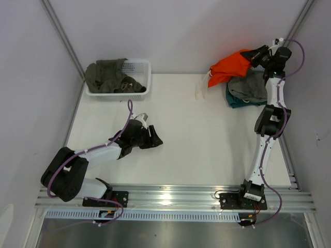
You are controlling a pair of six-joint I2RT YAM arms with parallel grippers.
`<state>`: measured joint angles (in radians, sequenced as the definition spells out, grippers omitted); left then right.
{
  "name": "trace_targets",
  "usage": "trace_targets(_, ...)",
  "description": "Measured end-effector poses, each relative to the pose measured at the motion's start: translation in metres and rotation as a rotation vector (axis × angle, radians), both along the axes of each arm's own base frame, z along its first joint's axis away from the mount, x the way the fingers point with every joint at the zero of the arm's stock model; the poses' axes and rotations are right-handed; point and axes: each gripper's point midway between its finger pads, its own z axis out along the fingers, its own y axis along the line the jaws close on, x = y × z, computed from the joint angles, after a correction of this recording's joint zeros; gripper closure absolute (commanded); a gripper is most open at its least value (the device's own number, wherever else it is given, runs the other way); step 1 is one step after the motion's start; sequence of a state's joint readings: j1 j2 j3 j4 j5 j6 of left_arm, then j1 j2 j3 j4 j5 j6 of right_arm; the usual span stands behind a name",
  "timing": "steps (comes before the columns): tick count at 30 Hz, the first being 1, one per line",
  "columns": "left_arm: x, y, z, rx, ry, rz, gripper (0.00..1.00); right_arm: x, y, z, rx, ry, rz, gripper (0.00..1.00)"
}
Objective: Fold and stack the shorts
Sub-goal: Neatly place the folded shorts to the corner
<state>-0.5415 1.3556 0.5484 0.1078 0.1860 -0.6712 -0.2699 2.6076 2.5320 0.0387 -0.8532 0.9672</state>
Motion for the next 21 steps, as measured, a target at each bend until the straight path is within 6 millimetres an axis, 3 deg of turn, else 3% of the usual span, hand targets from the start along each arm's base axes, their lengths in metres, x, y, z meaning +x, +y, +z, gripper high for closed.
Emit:
trace_targets(8,-0.001,-0.002,0.001,0.006,0.002,-0.005,0.38,-0.001,-0.057,0.017,0.082,-0.043,-0.086,0.97)
trace_targets(12,0.000,-0.002,0.001,0.007,0.001,-0.004,0.38,-0.006,-0.062,0.012,0.114,-0.027,-0.066,0.95)
trace_targets(16,-0.003,-0.004,-0.002,0.012,0.009,-0.013,0.38,-0.026,-0.053,-0.021,0.171,0.055,-0.019,0.94)
trace_targets(21,-0.006,-0.007,-0.004,0.016,0.016,-0.025,0.38,-0.059,-0.058,-0.089,0.217,0.252,-0.026,0.94)
